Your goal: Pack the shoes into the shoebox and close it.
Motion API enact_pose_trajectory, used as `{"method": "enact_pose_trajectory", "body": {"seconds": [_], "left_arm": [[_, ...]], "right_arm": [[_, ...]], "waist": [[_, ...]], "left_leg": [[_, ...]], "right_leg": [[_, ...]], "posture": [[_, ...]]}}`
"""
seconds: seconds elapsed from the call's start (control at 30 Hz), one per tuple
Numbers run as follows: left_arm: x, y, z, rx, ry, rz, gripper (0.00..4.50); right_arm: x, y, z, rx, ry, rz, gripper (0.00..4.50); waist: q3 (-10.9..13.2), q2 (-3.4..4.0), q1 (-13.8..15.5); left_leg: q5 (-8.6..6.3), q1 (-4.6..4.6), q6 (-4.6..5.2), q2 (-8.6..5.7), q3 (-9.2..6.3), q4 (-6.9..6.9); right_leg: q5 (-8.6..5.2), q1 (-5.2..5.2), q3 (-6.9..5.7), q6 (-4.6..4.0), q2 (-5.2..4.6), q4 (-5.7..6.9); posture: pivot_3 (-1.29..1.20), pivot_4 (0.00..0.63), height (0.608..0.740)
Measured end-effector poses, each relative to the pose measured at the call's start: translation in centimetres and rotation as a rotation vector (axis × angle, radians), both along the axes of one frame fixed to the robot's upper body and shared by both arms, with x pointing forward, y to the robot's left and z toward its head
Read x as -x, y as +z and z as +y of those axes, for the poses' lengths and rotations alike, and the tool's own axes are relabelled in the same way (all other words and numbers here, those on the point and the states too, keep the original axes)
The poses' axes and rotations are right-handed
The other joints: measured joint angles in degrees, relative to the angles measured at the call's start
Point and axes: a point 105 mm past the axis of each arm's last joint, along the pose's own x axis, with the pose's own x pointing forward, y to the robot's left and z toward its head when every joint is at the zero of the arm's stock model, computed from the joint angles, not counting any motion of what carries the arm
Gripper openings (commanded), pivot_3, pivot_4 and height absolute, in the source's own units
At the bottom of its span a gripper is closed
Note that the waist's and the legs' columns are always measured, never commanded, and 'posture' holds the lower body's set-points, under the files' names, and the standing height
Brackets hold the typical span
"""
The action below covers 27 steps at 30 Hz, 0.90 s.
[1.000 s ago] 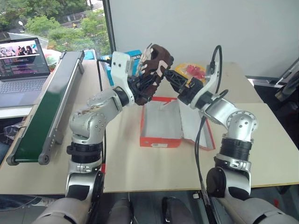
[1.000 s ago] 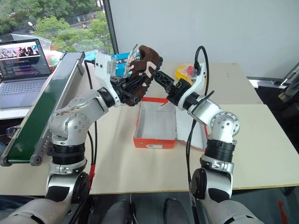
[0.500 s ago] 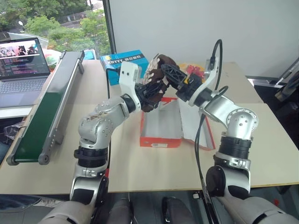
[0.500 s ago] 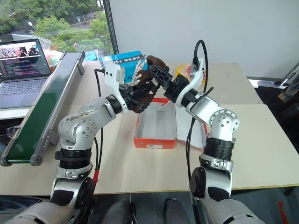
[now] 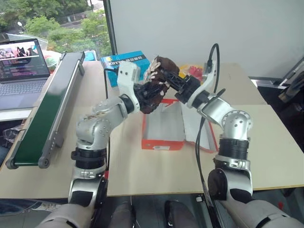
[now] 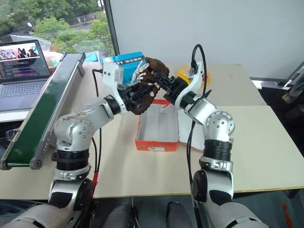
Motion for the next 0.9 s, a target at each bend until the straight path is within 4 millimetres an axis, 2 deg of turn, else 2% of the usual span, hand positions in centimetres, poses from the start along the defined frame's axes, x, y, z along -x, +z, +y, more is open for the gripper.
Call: {"method": "enact_pose_trajectory", "body": {"seconds": [0.13, 0.27, 0.37, 0.43, 0.47, 0.5, 0.6, 0.73, 0.9], "left_arm": [[0.3, 0.1, 2.7, -0.012, 0.023, 0.002, 4.46], [0.8, -1.7, 6.3, -0.122, 0.075, 0.035, 4.5], [1.4, -2.3, 7.8, -0.196, 0.075, 0.045, 4.5], [1.8, -2.2, 7.8, -0.229, 0.052, 0.029, 4.5], [2.1, -2.2, 7.5, -0.256, 0.032, 0.02, 4.5], [2.3, -2.3, 7.5, -0.268, 0.023, 0.016, 4.5], [2.5, -2.8, 7.5, -0.284, 0.018, 0.023, 4.5], [3.1, -3.8, 6.1, -0.314, -0.038, 0.03, 4.5], [4.0, -4.6, 5.3, -0.318, -0.091, 0.054, 4.5]], "right_arm": [[-0.6, 1.3, 0.3, 0.002, 0.008, -0.017, 0.7], [-1.5, 3.0, -0.6, 0.055, -0.05, -0.043, 0.7], [-2.3, 3.5, -1.5, 0.212, -0.148, -0.039, 0.7], [-2.9, 2.3, -1.2, 0.418, -0.212, 0.014, 0.7], [-3.2, 1.0, -1.3, 0.586, -0.251, 0.053, 0.7], [-3.3, 0.1, -1.5, 0.66, -0.255, 0.08, 0.7], [-2.8, -2.1, -1.1, 0.732, -0.183, 0.137, 0.7], [-2.1, -6.9, -0.7, 0.9, -0.051, 0.284, 0.7], [-2.4, -10.0, -1.5, 0.989, -0.041, 0.371, 0.7]], "waist": [[0.0, 0.02, 0.0], [0.0, 0.05, 0.0], [0.0, 0.07, 0.3], [0.0, 0.07, 0.3], [0.0, 0.07, 0.4], [0.0, 0.07, 0.4], [0.1, 0.08, 0.3], [0.1, 0.08, 0.3], [0.1, 0.08, 0.3]], "left_leg": [[0.0, 0.0, 0.0, 0.0, -0.01, -0.01], [0.01, 0.0, -0.02, 0.0, 0.04, -0.04], [0.01, -0.02, -0.02, -0.01, 0.1, -0.04], [0.01, -0.01, -0.02, -0.01, 0.16, -0.04], [0.01, -0.01, -0.02, -0.01, 0.19, -0.04], [0.01, -0.02, -0.02, -0.01, 0.2, -0.04], [0.01, -0.08, -0.01, -0.01, 0.19, -0.06], [0.0, -0.04, 0.0, -0.02, 0.2, -0.06], [0.0, -0.05, 0.0, -0.03, 0.2, -0.06]], "right_leg": [[0.0, 0.0, 0.01, 0.0, -0.01, 0.0], [0.0, -0.01, -0.01, 0.0, -0.02, 0.0], [0.0, -0.02, -0.02, 0.0, -0.04, -0.02], [0.0, -0.01, -0.02, 0.0, -0.06, -0.02], [-0.01, 0.0, -0.04, -0.01, -0.05, -0.03], [-0.01, 0.01, -0.06, -0.01, -0.05, -0.06], [-0.01, -0.04, -0.04, -0.01, -0.04, -0.06], [0.0, -0.01, -0.01, -0.01, -0.04, -0.06], [-0.01, -0.03, -0.01, -0.01, -0.03, -0.07]], "posture": [[0.0, 0.15, 0.74], [0.0, 0.15, 0.74], [0.0, 0.15, 0.74], [0.0, 0.15, 0.74], [0.0, 0.15, 0.74], [0.0, 0.15, 0.74], [0.0, 0.15, 0.74], [0.0, 0.15, 0.74], [0.0, 0.15, 0.74]]}}
